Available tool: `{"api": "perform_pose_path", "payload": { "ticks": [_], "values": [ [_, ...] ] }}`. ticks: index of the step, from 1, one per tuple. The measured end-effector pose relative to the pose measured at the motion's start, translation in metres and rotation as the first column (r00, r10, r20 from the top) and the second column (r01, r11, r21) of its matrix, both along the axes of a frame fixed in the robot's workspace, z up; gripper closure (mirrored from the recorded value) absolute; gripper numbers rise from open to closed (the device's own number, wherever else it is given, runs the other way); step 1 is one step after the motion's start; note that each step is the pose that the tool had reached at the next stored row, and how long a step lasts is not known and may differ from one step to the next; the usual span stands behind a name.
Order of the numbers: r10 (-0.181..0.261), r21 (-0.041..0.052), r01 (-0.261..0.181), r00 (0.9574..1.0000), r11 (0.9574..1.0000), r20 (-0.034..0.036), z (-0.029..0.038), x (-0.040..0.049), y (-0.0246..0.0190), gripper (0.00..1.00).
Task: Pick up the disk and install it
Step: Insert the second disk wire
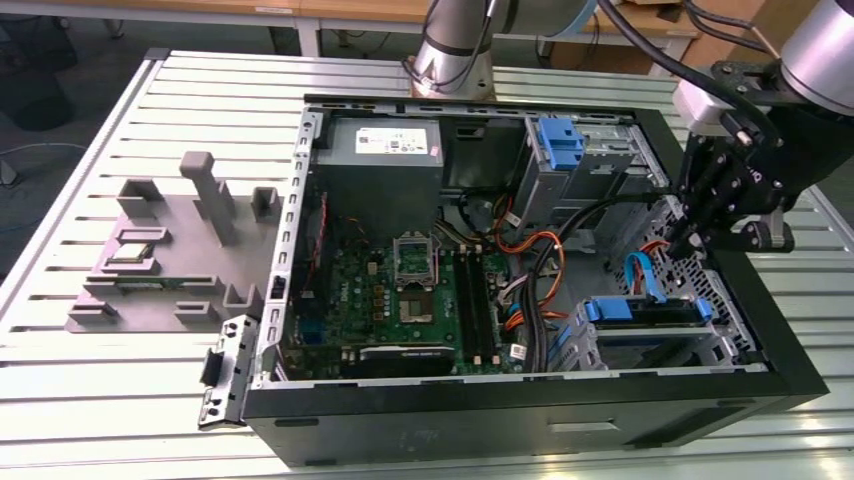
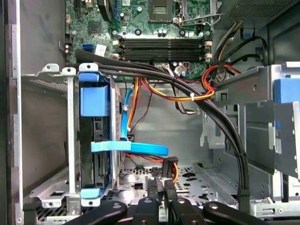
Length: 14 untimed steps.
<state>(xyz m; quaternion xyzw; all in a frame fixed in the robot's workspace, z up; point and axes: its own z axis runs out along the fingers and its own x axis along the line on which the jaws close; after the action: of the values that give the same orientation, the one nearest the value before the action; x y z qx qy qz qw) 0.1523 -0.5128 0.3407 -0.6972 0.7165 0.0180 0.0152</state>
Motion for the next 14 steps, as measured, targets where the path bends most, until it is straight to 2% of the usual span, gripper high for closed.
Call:
{"api": "perform_pose_path", "payload": {
  "ticks": [4, 8, 14],
  "values": [
    [0.0, -0.0002, 0.0, 0.9999, 1.0, 0.0101, 0.0001, -0.0066, -0.0026, 0.82],
    [0.0, 0.001, 0.0, 0.9999, 1.0, 0.016, 0.0001, -0.0086, -0.0098, 0.82],
    [0.0, 0.0134, 0.0, 0.9996, 0.9999, 0.0283, 0.0001, -0.0128, -0.0166, 0.82]
  ]
}}
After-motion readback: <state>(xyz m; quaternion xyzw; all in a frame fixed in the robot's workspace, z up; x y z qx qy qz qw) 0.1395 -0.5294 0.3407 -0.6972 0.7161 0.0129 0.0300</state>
